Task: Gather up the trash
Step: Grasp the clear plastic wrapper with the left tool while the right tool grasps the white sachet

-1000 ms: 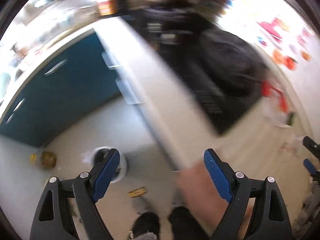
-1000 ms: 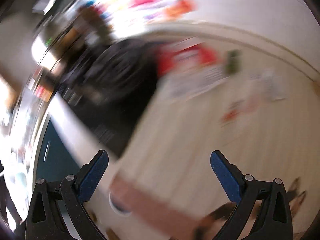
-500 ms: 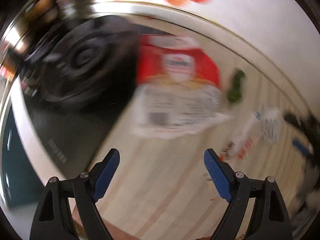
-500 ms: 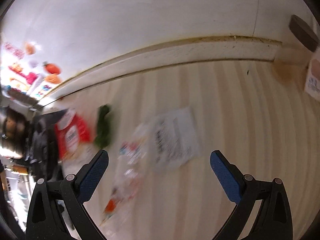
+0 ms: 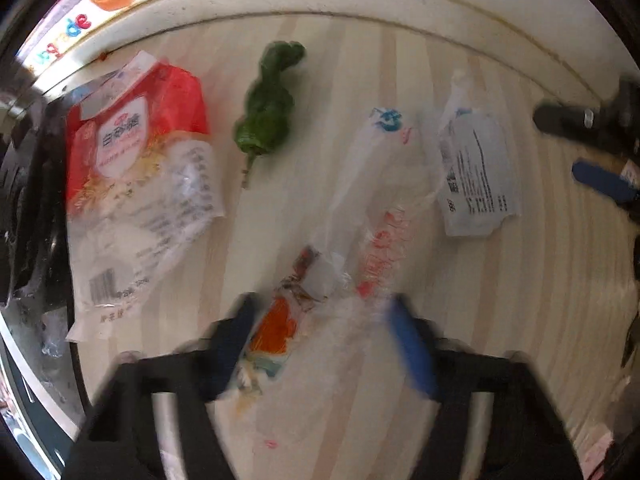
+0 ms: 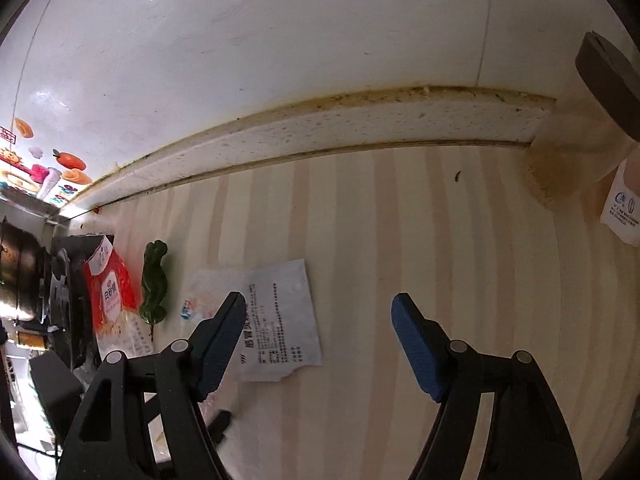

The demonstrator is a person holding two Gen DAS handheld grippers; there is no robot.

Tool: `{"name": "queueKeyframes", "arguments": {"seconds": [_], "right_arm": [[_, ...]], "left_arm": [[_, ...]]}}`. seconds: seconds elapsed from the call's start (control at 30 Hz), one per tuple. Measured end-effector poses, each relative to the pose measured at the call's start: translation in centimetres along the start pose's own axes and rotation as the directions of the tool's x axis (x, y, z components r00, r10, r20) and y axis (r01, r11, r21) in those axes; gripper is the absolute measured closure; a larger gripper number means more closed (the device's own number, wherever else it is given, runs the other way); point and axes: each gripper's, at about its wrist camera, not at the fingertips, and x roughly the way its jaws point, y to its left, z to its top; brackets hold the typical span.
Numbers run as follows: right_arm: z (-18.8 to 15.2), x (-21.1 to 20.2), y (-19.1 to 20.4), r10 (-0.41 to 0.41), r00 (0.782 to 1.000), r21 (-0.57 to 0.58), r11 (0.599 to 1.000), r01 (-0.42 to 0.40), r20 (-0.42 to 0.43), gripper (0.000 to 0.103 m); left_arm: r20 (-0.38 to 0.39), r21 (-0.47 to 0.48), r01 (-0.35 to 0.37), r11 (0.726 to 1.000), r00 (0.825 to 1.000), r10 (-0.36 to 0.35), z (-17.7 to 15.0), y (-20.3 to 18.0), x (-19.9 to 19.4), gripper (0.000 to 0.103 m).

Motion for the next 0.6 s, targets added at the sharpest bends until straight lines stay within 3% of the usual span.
{"name": "queueKeyframes", "arguments": {"seconds": [0.03,0.1,0.27,0.37,0.43,0.47,0.53,0.57,0.6], "right_arm": [[-0.1,0.1,-0.1,0.003,1.000,0.000,1.000,-0.003,-0.002,0.026],[-0.3,0.6,0.0,0.004,1.000,-0.006,1.000,-0.004,-0.009,0.026],[-1.3,2.7,2.1,-0.005,0.999,-0.068,0.998,0.003,-0.042,0.026],[-2.4,4.2,4.7,-0.098,0.995,-0.177,0.980,0.092,-0.024,0.021],[-3.6,5.3,6.7,-0.206,0.978,-0.276,0.939,0.205,0.026,0.027],[-4.1,5.5,7.2,-0.229,0.971,-0.299,0.924,0.237,0.063,0.043],[-4.9,5.4,7.8,-0.222,0.969,-0.307,0.920,0.244,0.106,0.091],[-5.1,5.5,8.1,-0.217,0.971,-0.310,0.921,0.237,0.097,0.102],[-5.4,5.7,8.2,-0.206,0.975,-0.306,0.926,0.221,0.081,0.102]], "left_arm": [[-0.004,-0.016,0.008,1.000,1.000,-0.008,0.1,0.6,-0.3,0.101],[-0.010,-0.075,0.042,0.996,0.999,-0.043,0.2,1.8,-0.7,0.101],[0.024,-0.166,-0.012,0.986,1.000,0.016,-1.0,4.1,-2.4,0.101],[0.037,-0.210,-0.043,0.977,0.998,0.052,-2.7,5.0,-3.7,0.101],[0.035,-0.225,-0.070,0.972,0.996,0.080,-3.9,5.1,-4.0,0.101],[0.028,-0.234,-0.072,0.970,0.996,0.080,-4.4,5.2,-3.9,0.101],[0.019,-0.265,-0.064,0.962,0.997,0.071,-5.7,5.5,-3.8,0.101],[0.016,-0.275,-0.060,0.960,0.998,0.067,-5.7,5.4,-3.7,0.101],[0.015,-0.290,-0.051,0.956,0.998,0.058,-6.2,5.6,-3.7,0.101]]}}
